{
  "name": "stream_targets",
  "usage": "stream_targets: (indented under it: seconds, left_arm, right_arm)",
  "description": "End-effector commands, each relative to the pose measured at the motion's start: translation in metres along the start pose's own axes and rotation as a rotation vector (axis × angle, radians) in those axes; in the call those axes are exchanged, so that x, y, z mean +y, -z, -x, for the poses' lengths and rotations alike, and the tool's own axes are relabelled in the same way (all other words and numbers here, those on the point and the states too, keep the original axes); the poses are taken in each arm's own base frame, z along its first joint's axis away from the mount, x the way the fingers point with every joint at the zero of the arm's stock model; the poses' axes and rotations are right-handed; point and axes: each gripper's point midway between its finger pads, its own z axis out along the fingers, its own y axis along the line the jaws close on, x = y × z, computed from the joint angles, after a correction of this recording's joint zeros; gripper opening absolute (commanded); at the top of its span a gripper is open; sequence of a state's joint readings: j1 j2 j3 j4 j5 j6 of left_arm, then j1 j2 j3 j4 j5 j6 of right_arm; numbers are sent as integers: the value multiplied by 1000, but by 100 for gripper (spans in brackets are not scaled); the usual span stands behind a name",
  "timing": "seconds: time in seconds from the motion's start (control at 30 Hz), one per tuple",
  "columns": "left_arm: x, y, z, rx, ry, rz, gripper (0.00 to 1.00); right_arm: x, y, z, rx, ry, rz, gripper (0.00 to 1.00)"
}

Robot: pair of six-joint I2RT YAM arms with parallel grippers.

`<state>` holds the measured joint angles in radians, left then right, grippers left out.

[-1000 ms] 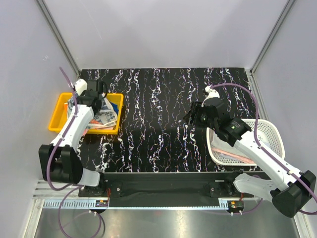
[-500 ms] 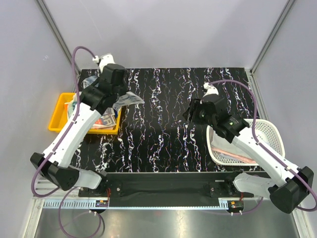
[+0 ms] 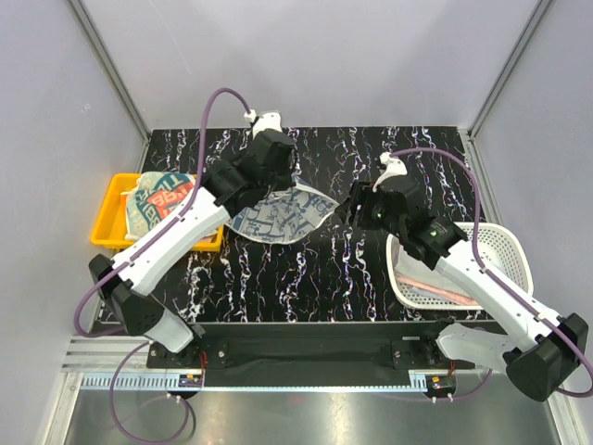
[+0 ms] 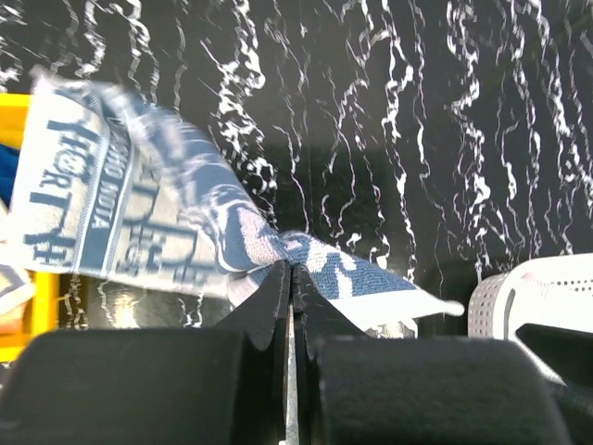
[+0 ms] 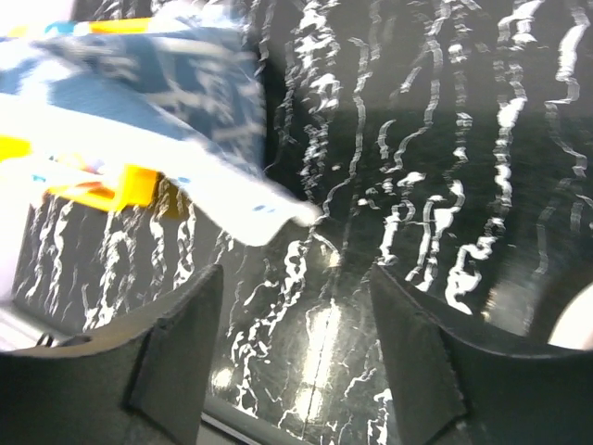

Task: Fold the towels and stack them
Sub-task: Move the towel to the center of the board

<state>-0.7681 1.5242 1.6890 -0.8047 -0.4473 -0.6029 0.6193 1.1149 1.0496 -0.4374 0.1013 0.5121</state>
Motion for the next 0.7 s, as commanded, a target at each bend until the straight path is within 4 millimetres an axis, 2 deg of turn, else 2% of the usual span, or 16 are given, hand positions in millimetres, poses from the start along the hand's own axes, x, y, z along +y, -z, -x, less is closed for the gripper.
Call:
stream_targets:
  seconds: [0.0,0.03,0.1,0.13,0.3,0.33,0.4,0.43,0.5,0.53,0.67]
  left_arm:
    - [-28,9,27,-62,46,-98,0]
    - [-29,8,27,-59,44,-103,0]
    - [-31,6,25,-54,39,-109,0]
    - [-33,6,26,-53,39,-118,0]
    - [-37,5,24,-44,35,-130,0]
    - [-38,5,25,-45,34,-134,0]
    - [-39,5,25,-42,34,-136,0]
    - [-38,4,24,-37,31,-135,0]
    - [-40,6,25,-39,31,-143,0]
    - [-40,6,26,-39,30,-145,0]
    - [-40,8,27,-36,17,-146,0]
  right_arm:
    - [21,2,3,-53,39,150,74]
    - [27,3,8,-89,39,184,78]
    - [29,4,-2,-87,63,239,82]
    - [32,4,1,-114,68,258,83]
    - [18,-13,-5,-154,154,223,86]
    - [22,-16,4,-201,158,238,87]
    - [18,-26,1,-215,190,229,88]
    - [22,-28,8,-250,197,247,88]
    - [13,-40,11,-276,223,197,89]
    - [15,-42,17,-302,229,201,89]
    - [21,-56,28,-333,262,203,84]
